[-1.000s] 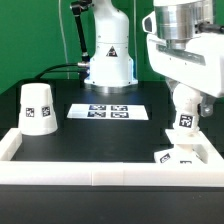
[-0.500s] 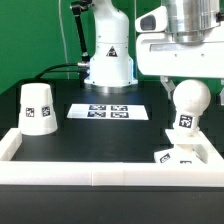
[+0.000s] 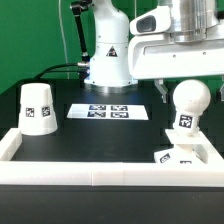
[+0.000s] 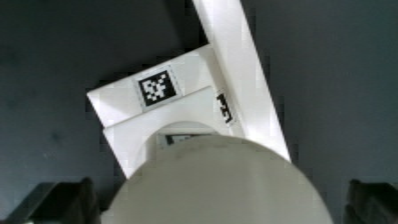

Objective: Assemble lamp

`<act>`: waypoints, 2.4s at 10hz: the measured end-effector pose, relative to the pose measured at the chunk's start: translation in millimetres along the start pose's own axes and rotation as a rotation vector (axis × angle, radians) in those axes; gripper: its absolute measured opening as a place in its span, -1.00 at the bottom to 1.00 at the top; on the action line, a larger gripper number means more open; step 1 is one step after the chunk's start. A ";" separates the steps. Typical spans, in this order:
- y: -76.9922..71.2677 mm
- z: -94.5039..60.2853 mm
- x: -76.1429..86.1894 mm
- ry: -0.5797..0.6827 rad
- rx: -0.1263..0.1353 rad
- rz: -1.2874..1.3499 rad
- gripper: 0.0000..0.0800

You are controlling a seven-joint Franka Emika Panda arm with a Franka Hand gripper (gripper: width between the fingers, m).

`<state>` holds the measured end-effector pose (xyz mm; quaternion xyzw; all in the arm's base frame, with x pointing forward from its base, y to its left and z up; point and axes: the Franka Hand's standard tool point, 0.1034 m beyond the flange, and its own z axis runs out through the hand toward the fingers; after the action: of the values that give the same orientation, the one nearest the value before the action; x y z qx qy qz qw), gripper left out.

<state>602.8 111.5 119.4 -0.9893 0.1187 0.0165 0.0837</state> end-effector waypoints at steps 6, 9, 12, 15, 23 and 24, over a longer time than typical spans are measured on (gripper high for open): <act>6.2 -2.1 8.7 0.018 -0.077 -0.781 0.75; 11.1 -1.9 10.3 0.007 -0.094 -0.975 0.75; 12.5 -1.5 13.4 0.009 -0.133 -1.284 0.75; 10.3 -0.6 13.9 -0.016 -0.163 -1.552 0.75; 16.3 2.5 15.1 -0.076 -0.216 -1.839 0.44; 16.5 2.5 15.2 -0.074 -0.216 -1.819 0.44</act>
Offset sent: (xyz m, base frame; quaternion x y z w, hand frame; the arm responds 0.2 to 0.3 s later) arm 0.0045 -0.0044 -0.0008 -0.0014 0.0267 -0.3426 0.9391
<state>613.6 92.6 113.5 -0.7028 -0.7108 -0.0130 -0.0248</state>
